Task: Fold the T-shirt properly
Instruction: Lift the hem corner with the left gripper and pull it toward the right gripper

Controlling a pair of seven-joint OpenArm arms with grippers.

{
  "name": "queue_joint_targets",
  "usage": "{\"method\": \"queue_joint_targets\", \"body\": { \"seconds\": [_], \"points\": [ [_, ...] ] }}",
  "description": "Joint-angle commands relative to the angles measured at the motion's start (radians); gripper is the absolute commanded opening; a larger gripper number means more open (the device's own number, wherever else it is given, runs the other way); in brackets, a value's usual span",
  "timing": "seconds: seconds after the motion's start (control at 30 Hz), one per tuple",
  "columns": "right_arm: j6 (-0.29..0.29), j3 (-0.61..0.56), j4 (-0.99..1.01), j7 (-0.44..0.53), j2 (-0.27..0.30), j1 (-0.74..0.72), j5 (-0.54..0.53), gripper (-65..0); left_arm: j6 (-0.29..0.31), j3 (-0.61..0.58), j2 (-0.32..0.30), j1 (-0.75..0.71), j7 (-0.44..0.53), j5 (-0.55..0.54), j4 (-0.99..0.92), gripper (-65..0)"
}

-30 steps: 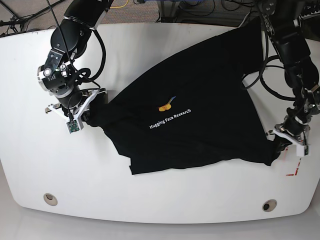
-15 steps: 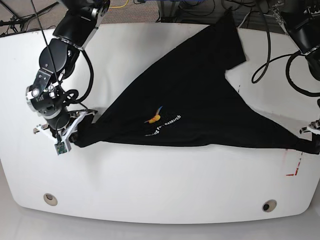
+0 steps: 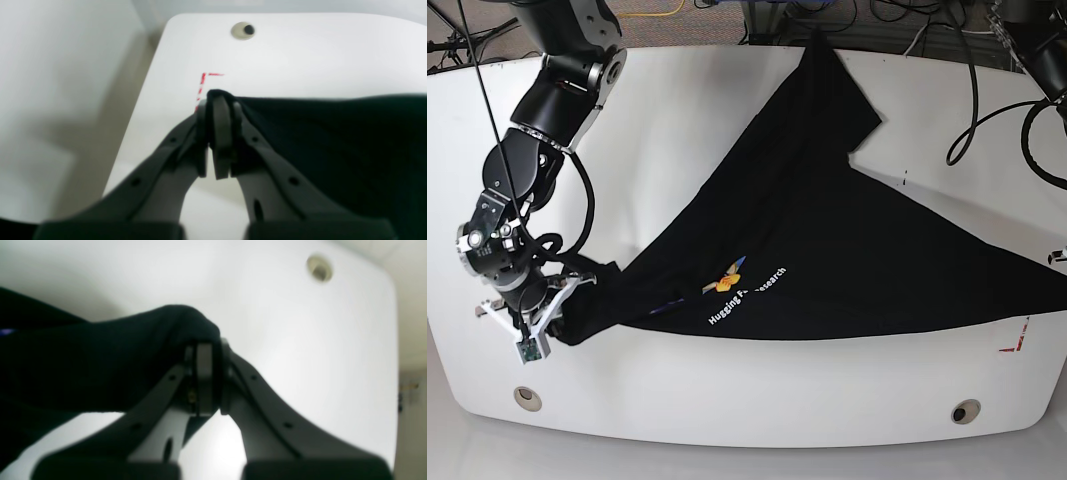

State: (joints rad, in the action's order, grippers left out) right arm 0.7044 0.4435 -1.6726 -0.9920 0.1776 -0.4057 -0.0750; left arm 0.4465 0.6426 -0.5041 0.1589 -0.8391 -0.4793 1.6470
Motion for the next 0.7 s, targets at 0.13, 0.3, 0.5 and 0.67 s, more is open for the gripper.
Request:
{"method": "queue_joint_targets", "body": {
  "seconds": [0.13,0.3,0.5,0.67],
  "points": [
    [-0.006,0.001,0.001,0.029,0.027,-0.160,0.001,-62.9,-0.004,0.007,-0.040,0.078,0.039,-0.012,0.058,-65.0],
    [-0.006,-0.068,0.041,0.029,0.043,-0.272,0.004,-62.8,-0.004,0.004,-0.040,0.152,0.028,-0.012,0.058,-65.0],
    [-0.006,-0.131,0.068,0.031,0.079,-0.387,-0.004,-62.8,-0.004,0.004,-0.041,0.276,-0.016,-0.009,0.058,-65.0],
    [-0.006,-0.171,0.099,0.031,0.087,-0.508,-0.001,-62.8,-0.005,-0.022,-0.041,0.396,-0.056,-0.008,0.055,-65.0]
  ]
}}
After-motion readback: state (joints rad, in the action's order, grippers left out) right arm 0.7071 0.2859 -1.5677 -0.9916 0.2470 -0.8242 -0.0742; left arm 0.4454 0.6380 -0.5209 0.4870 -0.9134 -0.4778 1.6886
